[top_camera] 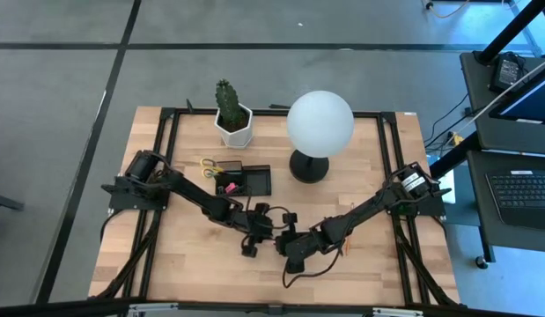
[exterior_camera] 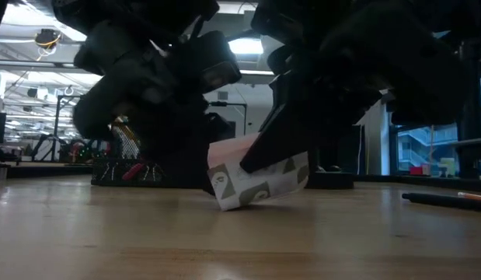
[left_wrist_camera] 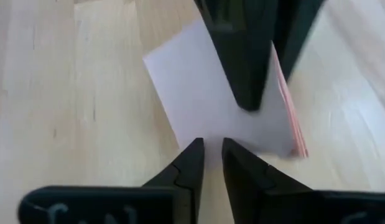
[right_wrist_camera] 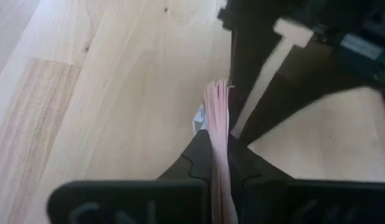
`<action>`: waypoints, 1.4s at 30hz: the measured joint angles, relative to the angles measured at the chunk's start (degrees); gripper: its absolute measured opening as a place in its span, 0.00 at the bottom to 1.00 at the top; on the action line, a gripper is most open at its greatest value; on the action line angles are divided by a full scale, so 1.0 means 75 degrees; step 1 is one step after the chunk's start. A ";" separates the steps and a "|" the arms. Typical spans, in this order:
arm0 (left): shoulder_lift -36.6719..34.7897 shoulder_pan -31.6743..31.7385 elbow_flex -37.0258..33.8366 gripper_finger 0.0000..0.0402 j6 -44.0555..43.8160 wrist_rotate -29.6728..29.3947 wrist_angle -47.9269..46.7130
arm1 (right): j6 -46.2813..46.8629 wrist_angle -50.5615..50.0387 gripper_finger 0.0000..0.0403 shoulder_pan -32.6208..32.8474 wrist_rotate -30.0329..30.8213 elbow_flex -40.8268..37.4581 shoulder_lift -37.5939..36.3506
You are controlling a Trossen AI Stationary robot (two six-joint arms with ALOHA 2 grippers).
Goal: Pick and place office supplies into organizer
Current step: Put the pink sticky notes into the black desk organizer
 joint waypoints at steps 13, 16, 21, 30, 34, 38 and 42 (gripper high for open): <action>-0.2696 -0.0149 -0.0172 0.19 0.0513 -0.1023 -0.2835 | -0.0578 -0.0914 0.03 0.0021 0.0314 0.0831 -0.0009; -0.3520 -0.0172 -0.0592 0.18 0.0820 -0.1074 -0.2947 | -0.1222 -0.0975 0.03 0.0019 0.0575 0.1133 -0.0015; -0.5106 -0.0162 -0.1467 0.18 0.0808 -0.1208 -0.2424 | -0.2348 -0.0946 0.03 -0.0218 0.0709 0.1408 -0.0017; -0.7214 -0.0267 -0.2837 0.18 0.0488 -0.1211 -0.1874 | -0.3728 -0.0324 0.03 -0.1146 0.0718 0.1411 -0.0340; -0.7654 -0.0264 -0.3139 0.18 0.0403 -0.1219 -0.1865 | -0.4344 0.0252 0.03 -0.1565 -0.0016 0.1416 -0.0382; -0.7777 -0.0264 -0.3203 0.18 0.0344 -0.1278 -0.1951 | -0.4410 0.0325 0.03 -0.2083 -0.0434 0.1257 -0.0382; -0.7774 -0.0264 -0.3203 0.18 0.0350 -0.1295 -0.2000 | -0.4807 0.1132 0.03 -0.2495 -0.0509 0.0879 -0.0382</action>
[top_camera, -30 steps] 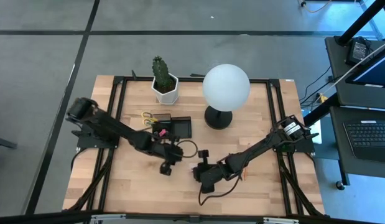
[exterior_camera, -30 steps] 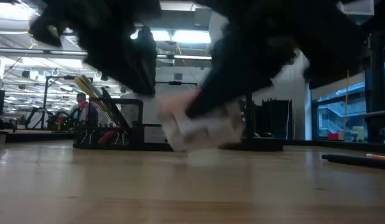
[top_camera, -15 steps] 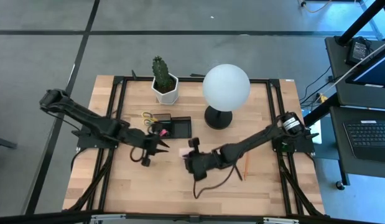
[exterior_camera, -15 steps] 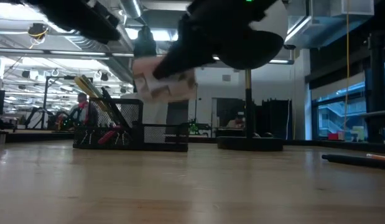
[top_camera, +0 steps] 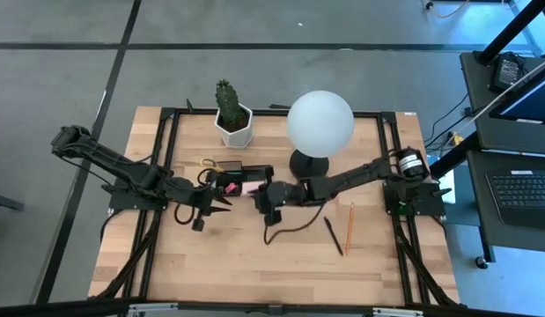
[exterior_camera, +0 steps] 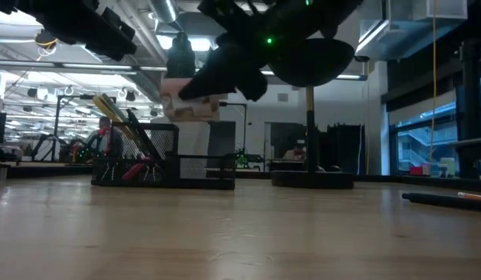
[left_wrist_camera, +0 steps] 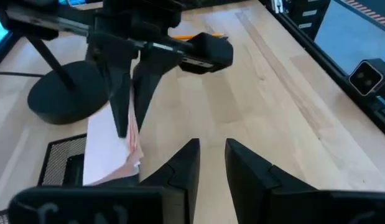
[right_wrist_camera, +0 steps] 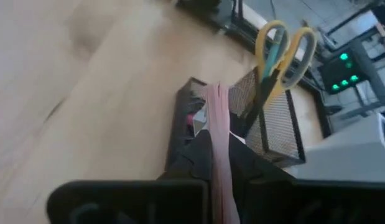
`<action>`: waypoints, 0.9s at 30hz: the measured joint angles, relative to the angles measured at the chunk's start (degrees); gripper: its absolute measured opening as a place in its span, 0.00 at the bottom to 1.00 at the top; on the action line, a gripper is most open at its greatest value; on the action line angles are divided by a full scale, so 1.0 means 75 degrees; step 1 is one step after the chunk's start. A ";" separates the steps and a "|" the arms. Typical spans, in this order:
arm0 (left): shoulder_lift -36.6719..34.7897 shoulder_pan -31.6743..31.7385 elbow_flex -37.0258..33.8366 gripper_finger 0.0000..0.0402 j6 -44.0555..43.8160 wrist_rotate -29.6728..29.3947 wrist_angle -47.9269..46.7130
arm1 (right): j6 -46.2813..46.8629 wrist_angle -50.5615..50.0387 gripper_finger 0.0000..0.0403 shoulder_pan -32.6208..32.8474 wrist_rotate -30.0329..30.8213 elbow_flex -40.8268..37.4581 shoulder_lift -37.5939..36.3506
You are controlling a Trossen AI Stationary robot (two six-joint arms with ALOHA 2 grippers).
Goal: Pick and place office supplies into organizer
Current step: Put the pink sticky notes into the black desk organizer
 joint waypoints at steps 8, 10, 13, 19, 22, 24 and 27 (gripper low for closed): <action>0.0003 0.0000 0.0000 0.17 0.0002 -0.0123 -0.0117 | 0.0036 0.1246 0.03 -0.0744 -0.0459 -0.0956 0.0000; 0.0003 0.0000 0.0000 0.17 0.0003 -0.0125 -0.0115 | 0.0037 0.1607 0.03 -0.0864 -0.0634 -0.1166 0.0000; 0.0003 0.0000 0.0000 0.17 0.0003 -0.0123 -0.0118 | 0.0194 0.1765 0.03 -0.1088 -0.1149 -0.1283 0.0000; 0.0003 0.0000 0.0000 0.17 0.0003 -0.0126 -0.0120 | 0.0487 0.1997 0.03 -0.1354 -0.1533 -0.1554 0.0065; 0.0003 0.0000 0.0002 0.16 0.0003 -0.0126 -0.0133 | 0.0662 0.2371 0.03 -0.1420 -0.1746 -0.1663 0.0147; 0.0003 0.0000 0.0003 0.16 0.0003 -0.0126 -0.0139 | 0.0692 0.2489 0.03 -0.1463 -0.1869 -0.1667 0.0218; 0.0005 0.0000 0.0003 0.17 0.0003 -0.0126 -0.0139 | 0.0692 0.2469 0.03 -0.1479 -0.1857 -0.1663 0.0282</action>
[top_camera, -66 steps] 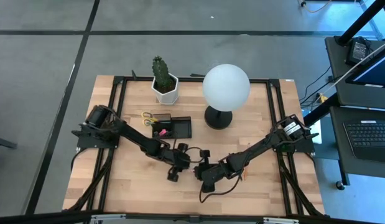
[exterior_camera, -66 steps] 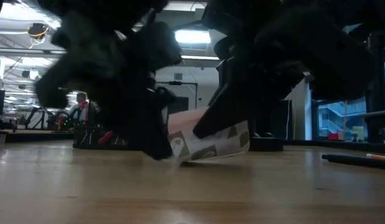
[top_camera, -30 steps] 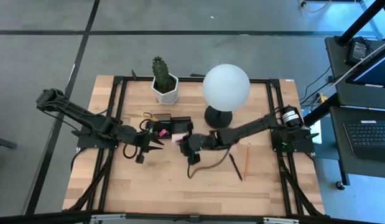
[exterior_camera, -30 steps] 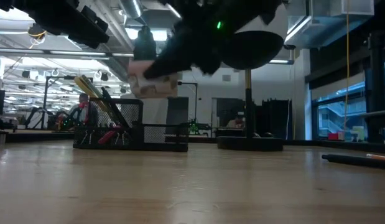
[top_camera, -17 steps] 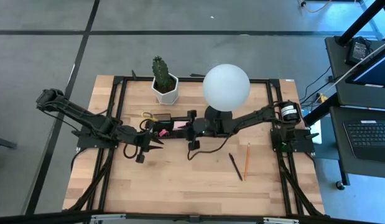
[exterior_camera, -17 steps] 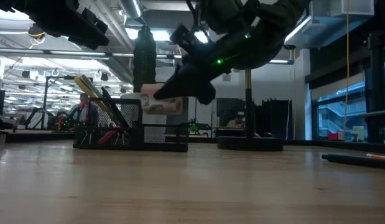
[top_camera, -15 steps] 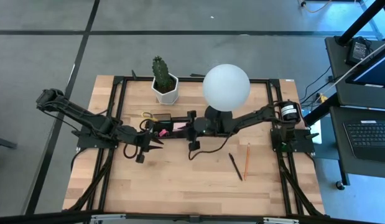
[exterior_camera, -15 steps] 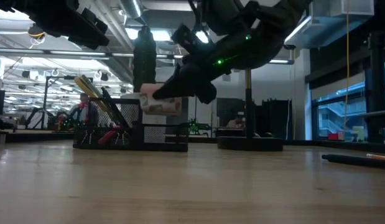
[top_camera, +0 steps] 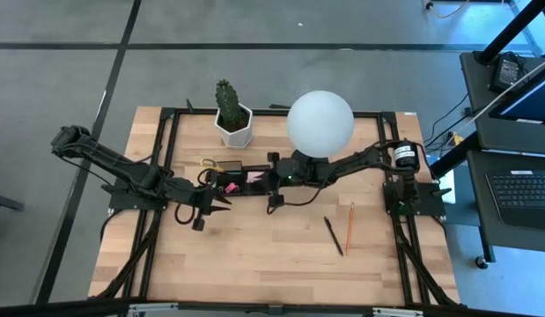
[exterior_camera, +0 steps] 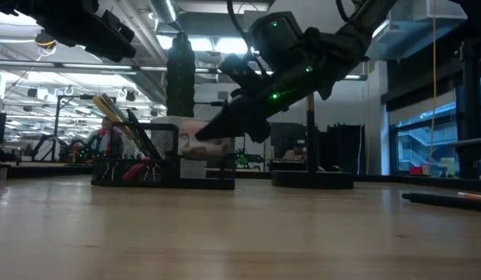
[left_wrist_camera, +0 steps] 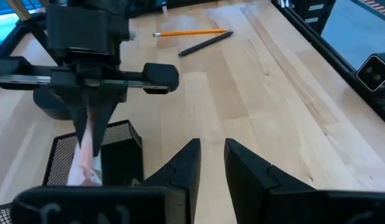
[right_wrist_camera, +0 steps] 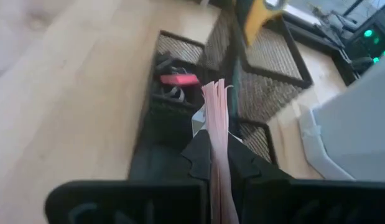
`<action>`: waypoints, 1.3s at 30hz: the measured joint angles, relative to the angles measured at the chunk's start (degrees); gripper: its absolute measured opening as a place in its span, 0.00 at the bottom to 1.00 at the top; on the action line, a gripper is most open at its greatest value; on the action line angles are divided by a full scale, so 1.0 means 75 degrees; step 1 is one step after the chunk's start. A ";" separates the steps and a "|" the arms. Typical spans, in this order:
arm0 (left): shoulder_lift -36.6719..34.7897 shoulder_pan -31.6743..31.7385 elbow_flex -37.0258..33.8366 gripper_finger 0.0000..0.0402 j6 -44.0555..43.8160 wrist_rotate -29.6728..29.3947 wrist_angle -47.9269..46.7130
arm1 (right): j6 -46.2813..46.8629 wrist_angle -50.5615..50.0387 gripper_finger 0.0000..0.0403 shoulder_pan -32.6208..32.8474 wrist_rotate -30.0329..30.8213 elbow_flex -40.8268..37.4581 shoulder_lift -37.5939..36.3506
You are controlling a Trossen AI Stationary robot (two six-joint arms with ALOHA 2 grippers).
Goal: Pick and place office supplies into organizer
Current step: Put the pink sticky notes into the black desk organizer
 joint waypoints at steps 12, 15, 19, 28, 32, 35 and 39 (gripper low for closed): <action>0.0118 0.0000 0.0003 0.16 0.0000 -0.0003 -0.0019 | -0.0009 0.0279 0.04 -0.0023 -0.0009 0.0006 0.0514; 0.0157 0.0003 0.0003 0.16 0.0000 -0.0003 -0.0059 | -0.0012 0.0285 0.04 -0.0021 -0.0012 0.0006 0.0514; 0.0154 0.0003 0.0003 0.16 0.0003 -0.0003 -0.0030 | -0.0012 0.0310 0.09 -0.0023 -0.0009 0.0006 0.0514; 0.0154 0.0003 0.0003 0.16 0.0000 -0.0003 -0.0029 | 0.0003 0.0313 0.19 -0.0023 -0.0006 0.0015 0.0514; 0.0154 0.0003 0.0003 0.16 0.0001 -0.0003 -0.0029 | 0.0006 0.0316 0.23 -0.0023 -0.0006 0.0017 0.0514; 0.0154 0.0003 0.0003 0.16 0.0000 -0.0003 -0.0029 | 0.0180 0.0319 0.28 0.0007 -0.0003 0.0017 0.0513; 0.0154 0.0003 0.0003 0.15 0.0000 -0.0003 -0.0029 | 0.0451 0.0250 0.36 0.0023 -0.0035 0.0017 0.0494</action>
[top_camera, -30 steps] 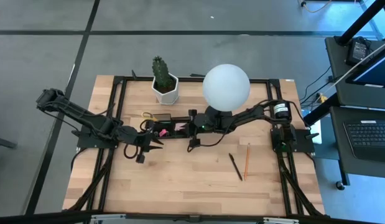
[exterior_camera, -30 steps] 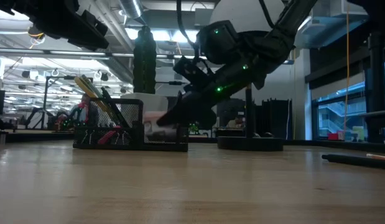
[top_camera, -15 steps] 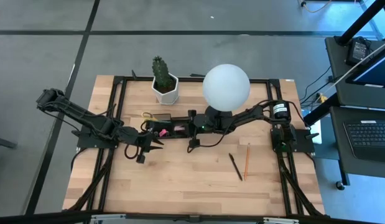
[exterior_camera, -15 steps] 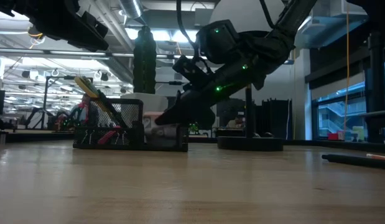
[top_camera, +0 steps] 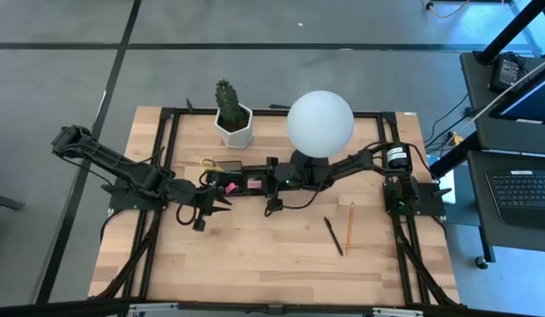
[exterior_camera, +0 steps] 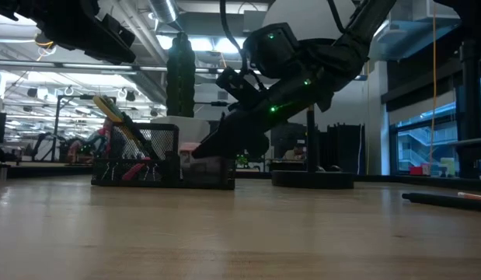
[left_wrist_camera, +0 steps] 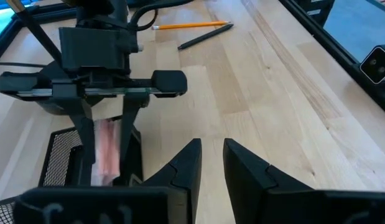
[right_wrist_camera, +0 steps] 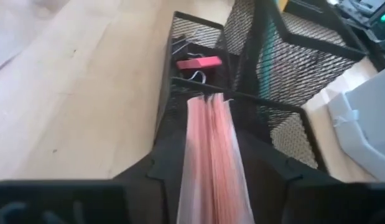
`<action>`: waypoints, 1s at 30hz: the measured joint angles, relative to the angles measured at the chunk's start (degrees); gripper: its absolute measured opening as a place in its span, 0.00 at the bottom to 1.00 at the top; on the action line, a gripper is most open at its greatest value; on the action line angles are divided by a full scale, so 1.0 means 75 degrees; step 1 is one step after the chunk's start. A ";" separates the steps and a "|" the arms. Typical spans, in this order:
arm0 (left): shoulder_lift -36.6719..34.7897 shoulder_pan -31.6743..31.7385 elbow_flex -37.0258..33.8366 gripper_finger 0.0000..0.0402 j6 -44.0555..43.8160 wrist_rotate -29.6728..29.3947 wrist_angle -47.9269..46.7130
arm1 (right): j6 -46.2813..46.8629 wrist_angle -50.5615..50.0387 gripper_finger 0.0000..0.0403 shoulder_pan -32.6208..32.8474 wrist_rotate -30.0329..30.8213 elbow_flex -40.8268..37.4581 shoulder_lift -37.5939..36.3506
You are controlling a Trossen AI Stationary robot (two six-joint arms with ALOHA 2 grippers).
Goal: Pick and place office supplies into organizer
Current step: Put the pink sticky notes into the black desk organizer, then put the black pen into the black desk organizer
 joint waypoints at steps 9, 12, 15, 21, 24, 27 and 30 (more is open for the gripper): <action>-0.0003 0.0000 0.0000 0.16 0.0000 0.0000 -0.0001 | 0.0702 -0.0047 0.49 0.0037 0.0026 0.0020 -0.0012; -0.0003 0.0000 0.0000 0.16 -0.0003 0.0000 -0.0001 | 0.0986 -0.0294 0.50 0.0047 0.0026 0.0208 -0.0023; -0.0003 0.0003 0.0000 0.15 -0.0020 0.0000 0.0000 | 0.1177 -0.0692 0.50 0.0044 0.0026 0.0466 -0.0026; -0.0006 0.0000 0.0000 0.15 -0.0023 0.0000 -0.0003 | 0.1417 -0.1936 0.49 0.0214 0.0029 0.1273 -0.0026; -0.0006 0.0000 0.0000 0.15 -0.0063 0.0003 -0.0003 | 0.1784 -0.3055 0.49 0.0471 0.0025 0.1729 -0.0026; -0.0006 0.0000 0.0000 0.15 -0.0122 0.0003 -0.0003 | 0.2413 -0.4422 0.49 0.0781 0.0020 0.2152 -0.0032; -0.0006 0.0000 0.0000 0.15 -0.0137 0.0003 -0.0003 | 0.3333 -0.5778 0.49 0.1166 0.0035 0.2462 -0.0038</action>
